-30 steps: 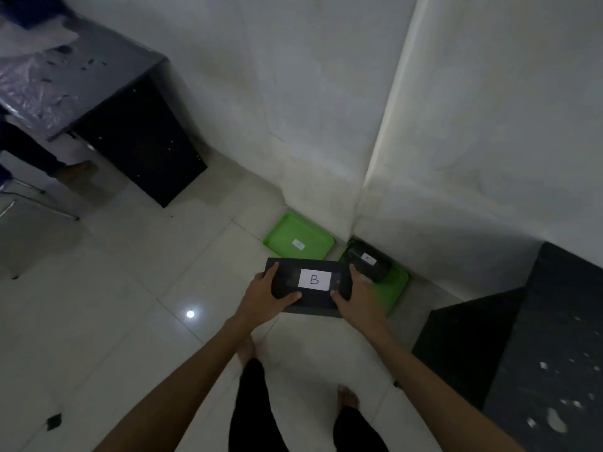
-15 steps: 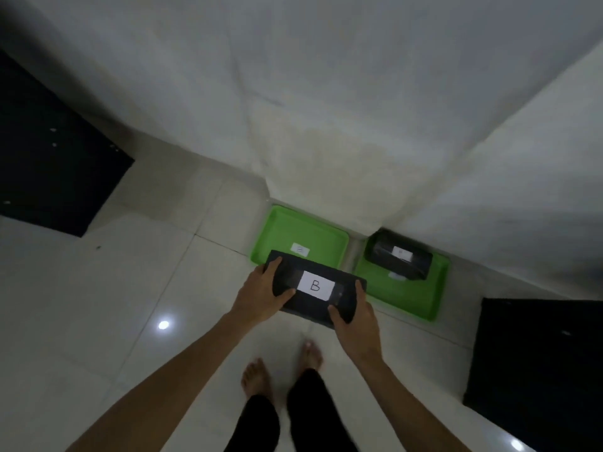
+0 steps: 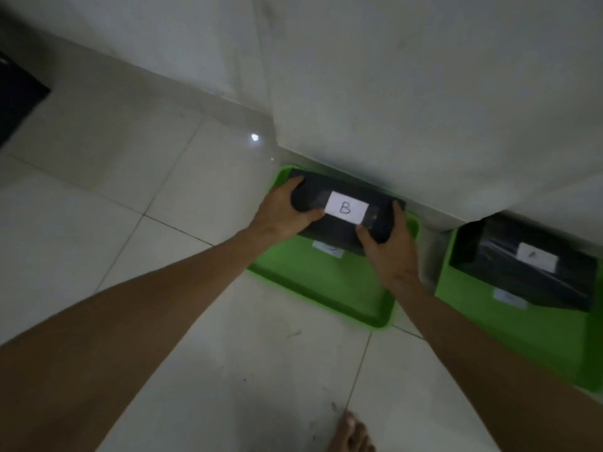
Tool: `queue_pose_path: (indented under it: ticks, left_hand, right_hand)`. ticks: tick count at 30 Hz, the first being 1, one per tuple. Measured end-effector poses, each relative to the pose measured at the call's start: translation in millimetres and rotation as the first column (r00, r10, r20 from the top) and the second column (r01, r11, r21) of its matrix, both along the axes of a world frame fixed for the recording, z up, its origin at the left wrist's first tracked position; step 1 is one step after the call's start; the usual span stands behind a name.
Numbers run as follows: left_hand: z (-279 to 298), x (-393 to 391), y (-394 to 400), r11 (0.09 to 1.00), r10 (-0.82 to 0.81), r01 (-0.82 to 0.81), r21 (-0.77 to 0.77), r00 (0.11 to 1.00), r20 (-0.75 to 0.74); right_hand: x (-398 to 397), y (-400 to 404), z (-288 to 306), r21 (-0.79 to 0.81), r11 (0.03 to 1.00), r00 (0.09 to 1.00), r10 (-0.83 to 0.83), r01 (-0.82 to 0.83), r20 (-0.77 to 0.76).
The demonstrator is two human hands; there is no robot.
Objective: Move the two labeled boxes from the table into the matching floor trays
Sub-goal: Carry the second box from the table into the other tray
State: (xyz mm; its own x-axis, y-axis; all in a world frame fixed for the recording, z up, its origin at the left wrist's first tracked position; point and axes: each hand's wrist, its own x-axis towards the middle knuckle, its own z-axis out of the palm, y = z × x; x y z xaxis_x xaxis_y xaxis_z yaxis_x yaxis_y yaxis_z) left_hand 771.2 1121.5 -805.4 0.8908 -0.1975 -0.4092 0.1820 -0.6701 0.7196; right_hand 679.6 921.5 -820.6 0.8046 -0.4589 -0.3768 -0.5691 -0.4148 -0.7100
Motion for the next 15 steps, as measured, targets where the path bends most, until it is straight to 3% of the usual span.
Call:
queue_pose_path:
  ticks: [4,8,15]
  left_hand:
    - [-30.9,17.9,-9.5,0.998,0.036,-0.037,-0.053,0.999,-0.023]
    - [-48.1,14.6,0.8,0.999,-0.048,0.048,0.023,0.999,0.012]
    - [-23.5,5.1,15.8,0.948,-0.207,0.193,0.254,0.978,0.028]
  right_hand:
    - [5.5,2.0,-38.0,0.01,0.999,0.999,-0.04,0.04,0.015]
    - [2.3,14.1,-57.8,0.023,0.996,0.997,-0.082,0.082,0.007]
    - [-8.3,17.7,-16.2,-0.067,0.997,0.997,-0.03,0.025,-0.071]
